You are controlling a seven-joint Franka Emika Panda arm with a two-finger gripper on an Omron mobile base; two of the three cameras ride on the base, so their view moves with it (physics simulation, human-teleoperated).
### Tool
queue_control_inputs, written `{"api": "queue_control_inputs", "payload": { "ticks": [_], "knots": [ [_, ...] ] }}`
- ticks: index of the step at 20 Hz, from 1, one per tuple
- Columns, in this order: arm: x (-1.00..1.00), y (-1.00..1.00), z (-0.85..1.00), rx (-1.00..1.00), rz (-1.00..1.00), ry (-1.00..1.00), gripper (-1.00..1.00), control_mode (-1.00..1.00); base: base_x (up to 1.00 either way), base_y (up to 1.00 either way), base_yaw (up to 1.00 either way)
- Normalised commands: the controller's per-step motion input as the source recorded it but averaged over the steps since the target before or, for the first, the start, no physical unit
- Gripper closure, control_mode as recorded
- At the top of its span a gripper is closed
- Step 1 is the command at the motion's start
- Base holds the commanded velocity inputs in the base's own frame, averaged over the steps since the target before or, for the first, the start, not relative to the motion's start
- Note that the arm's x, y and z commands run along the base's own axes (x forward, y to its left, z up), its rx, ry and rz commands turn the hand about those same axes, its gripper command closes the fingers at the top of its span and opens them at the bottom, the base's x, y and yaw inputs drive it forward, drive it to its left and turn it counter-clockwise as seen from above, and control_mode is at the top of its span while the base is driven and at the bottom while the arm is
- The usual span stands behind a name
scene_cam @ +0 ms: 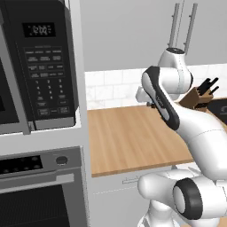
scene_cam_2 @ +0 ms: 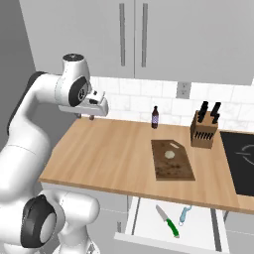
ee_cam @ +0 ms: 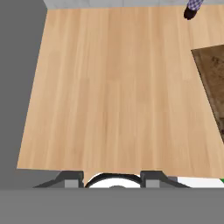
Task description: Place the appropriate cutting tool for cutting the garlic skin on the cutting board.
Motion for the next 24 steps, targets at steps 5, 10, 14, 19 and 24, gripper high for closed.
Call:
{"api": "queue_control_inputs", "payload": {
  "ticks": [5, 10, 14, 19, 24],
  "knots": [
    [-0.27, 0.00, -0.14, 0.00, 0.00, 0.00, -1.00, -1.00, 0.00, 0.00, 0.00],
    [-0.31, 0.00, -0.18, 0.00, 0.00, 0.00, -1.00, -1.00, 0.00, 0.00, 0.00],
    [-0.38, -0.03, -0.25, 0.00, 0.00, 0.00, -1.00, -1.00, 0.00, 0.00, 0.00],
    [-0.24, -0.53, -0.41, 0.00, 0.04, 0.00, -1.00, -1.00, 0.00, 0.00, 0.00],
    [-0.01, -1.00, -0.50, 0.05, 0.11, 0.00, -1.00, -1.00, 0.00, 0.00, 0.00]
  ]
}}
